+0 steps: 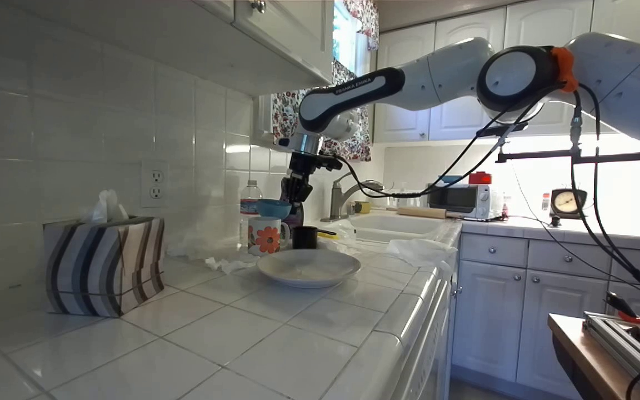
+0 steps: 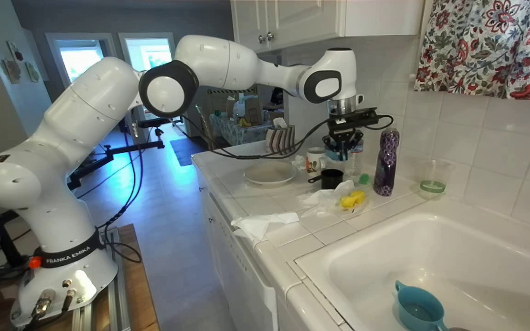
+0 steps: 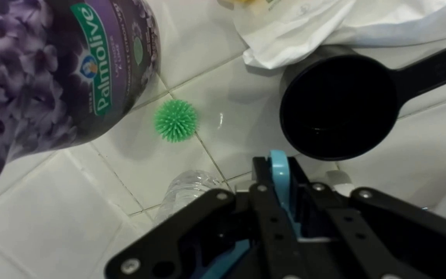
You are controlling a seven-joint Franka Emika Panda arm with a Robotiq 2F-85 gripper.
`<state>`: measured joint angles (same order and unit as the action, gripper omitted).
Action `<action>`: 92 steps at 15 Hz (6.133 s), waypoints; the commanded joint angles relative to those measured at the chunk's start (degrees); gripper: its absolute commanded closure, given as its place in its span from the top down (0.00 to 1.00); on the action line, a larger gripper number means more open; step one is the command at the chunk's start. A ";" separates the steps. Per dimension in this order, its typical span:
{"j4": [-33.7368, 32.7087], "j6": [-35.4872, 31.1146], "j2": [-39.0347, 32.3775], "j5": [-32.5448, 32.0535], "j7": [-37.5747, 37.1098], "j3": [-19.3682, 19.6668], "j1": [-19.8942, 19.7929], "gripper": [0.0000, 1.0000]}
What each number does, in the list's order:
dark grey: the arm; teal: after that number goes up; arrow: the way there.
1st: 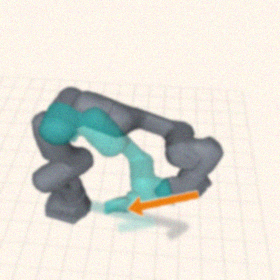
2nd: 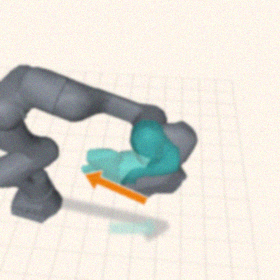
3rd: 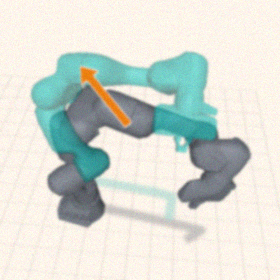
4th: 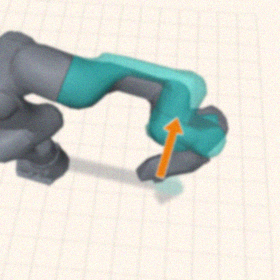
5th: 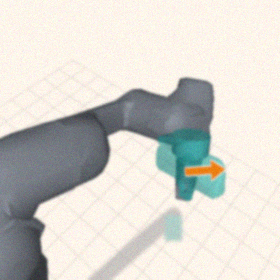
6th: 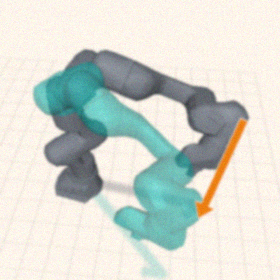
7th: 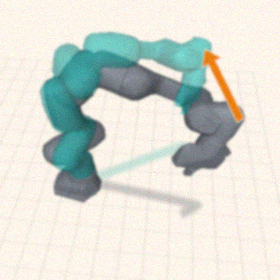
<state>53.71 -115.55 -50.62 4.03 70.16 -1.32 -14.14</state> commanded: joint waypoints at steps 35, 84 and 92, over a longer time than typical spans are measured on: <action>-15.59 2.63 -8.65 -0.70 2.66 0.23 2.47 0.03; -14.65 -2.71 -7.47 -1.30 13.07 1.95 5.21 0.03; -14.56 -2.54 -7.90 -1.25 13.86 1.85 5.48 0.03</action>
<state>38.93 -117.15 -58.44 3.25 82.90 0.47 -8.93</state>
